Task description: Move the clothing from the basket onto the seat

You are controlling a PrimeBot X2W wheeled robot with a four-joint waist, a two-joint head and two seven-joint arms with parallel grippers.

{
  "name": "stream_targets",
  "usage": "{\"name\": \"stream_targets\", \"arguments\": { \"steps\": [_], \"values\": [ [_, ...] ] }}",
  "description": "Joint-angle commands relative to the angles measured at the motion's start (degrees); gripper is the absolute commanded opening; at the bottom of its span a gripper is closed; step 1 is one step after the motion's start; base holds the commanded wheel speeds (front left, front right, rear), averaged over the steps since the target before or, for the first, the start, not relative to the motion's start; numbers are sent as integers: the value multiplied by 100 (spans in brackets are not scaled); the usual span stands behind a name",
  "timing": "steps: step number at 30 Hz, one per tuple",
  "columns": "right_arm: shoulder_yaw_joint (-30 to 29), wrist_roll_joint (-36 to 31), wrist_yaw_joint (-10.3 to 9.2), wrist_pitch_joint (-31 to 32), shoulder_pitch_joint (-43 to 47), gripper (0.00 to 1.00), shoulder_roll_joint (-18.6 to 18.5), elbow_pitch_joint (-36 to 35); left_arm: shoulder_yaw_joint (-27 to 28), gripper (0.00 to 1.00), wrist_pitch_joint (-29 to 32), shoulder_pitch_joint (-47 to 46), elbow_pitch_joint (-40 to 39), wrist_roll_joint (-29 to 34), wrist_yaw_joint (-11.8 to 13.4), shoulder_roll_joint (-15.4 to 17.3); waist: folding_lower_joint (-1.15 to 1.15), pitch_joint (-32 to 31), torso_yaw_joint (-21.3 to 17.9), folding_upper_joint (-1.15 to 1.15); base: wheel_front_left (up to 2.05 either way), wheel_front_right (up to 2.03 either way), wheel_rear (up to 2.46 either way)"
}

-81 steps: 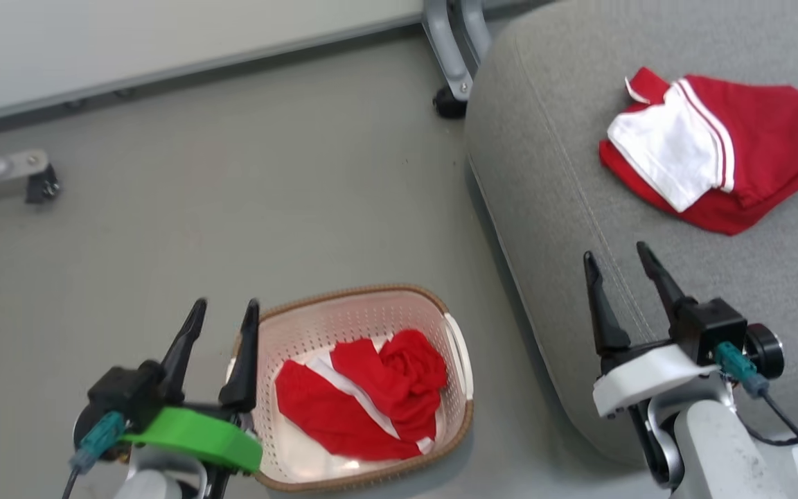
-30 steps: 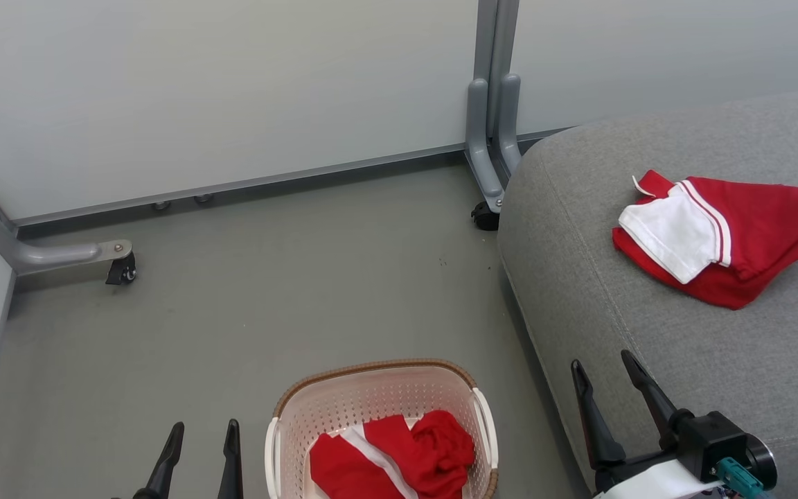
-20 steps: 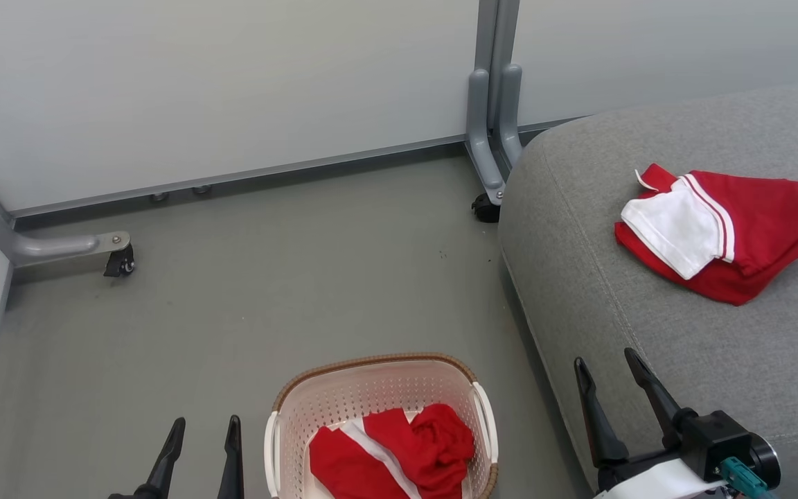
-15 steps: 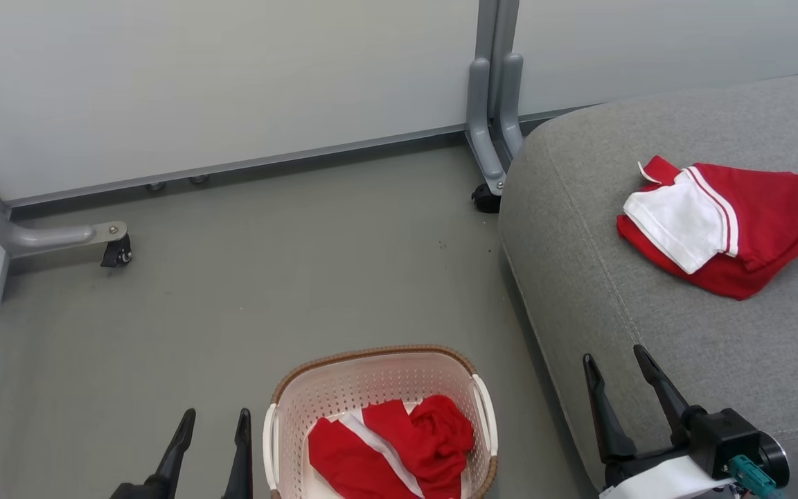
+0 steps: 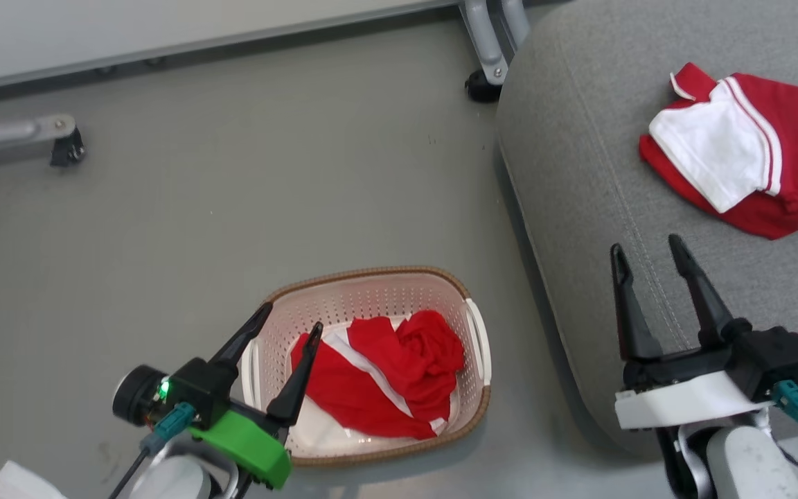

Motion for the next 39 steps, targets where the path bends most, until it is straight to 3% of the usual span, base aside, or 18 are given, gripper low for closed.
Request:
{"name": "stream_targets", "arguments": {
  "steps": [1,10,23,32,39],
  "values": [
    [-83,-47,-10,-20,-189,100,-17,-100,-205,100,-2,-369,61,-63,-20,153,0,998,-130,0,0,0,0],
    [-560,81,-10,-19,-775,100,-15,-563,-1782,100,-1,-1892,702,-483,-20,634,0,2269,-315,0,0,0,0],
    [-630,551,-10,-20,-1258,100,-11,-996,-3771,100,-1,-3588,1633,-612,-20,891,0,3570,-602,0,0,0,0],
    [-613,940,-10,-20,-1224,100,-10,-1068,-4316,100,-1,-4274,2051,-174,-20,869,0,4086,-905,0,0,0,0],
    [-554,1248,-10,-20,-1266,100,-10,-1190,-4279,100,-1,-4499,2101,15,-20,949,0,4377,-1055,0,0,0,0]
  ]
}}
